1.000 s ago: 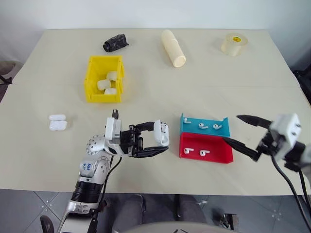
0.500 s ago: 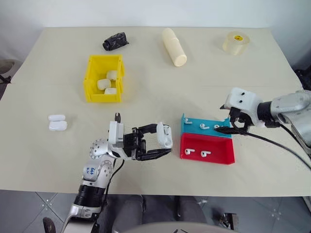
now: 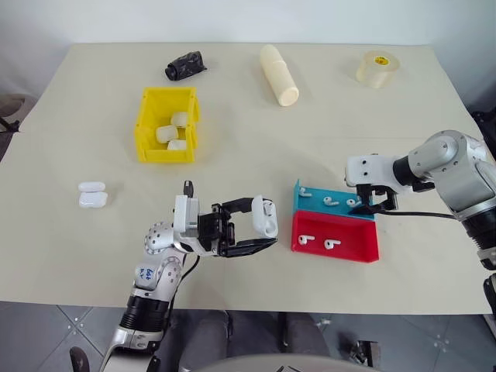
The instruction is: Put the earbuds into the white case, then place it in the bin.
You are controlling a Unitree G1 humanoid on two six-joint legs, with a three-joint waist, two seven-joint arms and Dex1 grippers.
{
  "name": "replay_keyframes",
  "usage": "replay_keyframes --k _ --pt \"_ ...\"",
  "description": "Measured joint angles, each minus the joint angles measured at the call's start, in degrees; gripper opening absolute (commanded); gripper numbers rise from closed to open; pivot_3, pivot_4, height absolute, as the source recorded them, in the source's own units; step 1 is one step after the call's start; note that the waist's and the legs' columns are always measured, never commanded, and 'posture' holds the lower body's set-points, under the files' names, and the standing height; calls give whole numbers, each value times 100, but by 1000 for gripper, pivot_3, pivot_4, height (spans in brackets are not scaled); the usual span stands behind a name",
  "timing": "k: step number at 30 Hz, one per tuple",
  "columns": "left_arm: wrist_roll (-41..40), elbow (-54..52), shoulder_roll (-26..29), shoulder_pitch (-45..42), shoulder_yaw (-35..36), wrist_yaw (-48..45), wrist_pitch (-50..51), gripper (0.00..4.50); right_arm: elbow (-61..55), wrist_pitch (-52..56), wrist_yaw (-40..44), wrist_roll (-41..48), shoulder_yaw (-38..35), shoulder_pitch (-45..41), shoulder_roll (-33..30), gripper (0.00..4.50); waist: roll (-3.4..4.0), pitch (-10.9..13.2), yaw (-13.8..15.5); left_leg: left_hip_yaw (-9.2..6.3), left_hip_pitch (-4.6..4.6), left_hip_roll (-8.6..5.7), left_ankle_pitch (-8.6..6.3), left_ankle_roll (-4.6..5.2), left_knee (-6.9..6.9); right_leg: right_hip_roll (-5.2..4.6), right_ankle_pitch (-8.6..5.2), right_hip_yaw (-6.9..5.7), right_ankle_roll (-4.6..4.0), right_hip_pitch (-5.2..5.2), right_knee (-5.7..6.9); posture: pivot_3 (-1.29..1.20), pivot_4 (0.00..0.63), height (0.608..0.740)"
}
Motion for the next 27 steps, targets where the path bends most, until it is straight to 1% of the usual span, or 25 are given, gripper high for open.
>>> replay_keyframes --k 3,4,6,11,22,25,27 --pt "1 0 3 31 1 11 -7 2806 16 -11 124 -117 -10 -22 41 4452 0 0 -2 0 0 0 0 0 1 0 0 0 0 0 1 0 150 740" --pt "2 0 4 38 1 12 -10 2806 18 -12 158 -175 -10 -27 41 4277 0 0 0 0 0 -1 0 0 1 1 0 0 0 0 1 0 150 740" --pt "4 0 5 44 1 17 -15 2806 32 -9 197 -282 -11 -35 43 3834 0 0 0 -1 1 -2 0 -1 3 1 0 -1 0 2 3 0 150 740" --pt "9 -4 5 58 1 26 -45 2806 34 -43 372 -491 -4 -35 68 2188 0 0 6 -2 1 -2 1 -1 10 0 0 -1 0 6 4 0 150 740" --pt "9 -8 10 83 1 49 -58 2806 -71 19 472 -692 -67 -3 157 2188 0 0 -2 -2 3 -2 1 -2 9 1 0 -1 0 7 6 0 150 740" --pt "9 -18 17 83 1 76 -58 2806 -126 41 549 -738 -68 19 156 1598 0 0 -2 -2 3 -2 1 -1 8 2 0 -1 0 7 5 0 150 740" --pt "9 -21 26 82 2 90 -55 2806 -172 79 617 -730 -85 70 157 1001 -3 -1 -1 -3 5 -1 1 -1 9 2 0 -1 0 11 4 0 150 740"
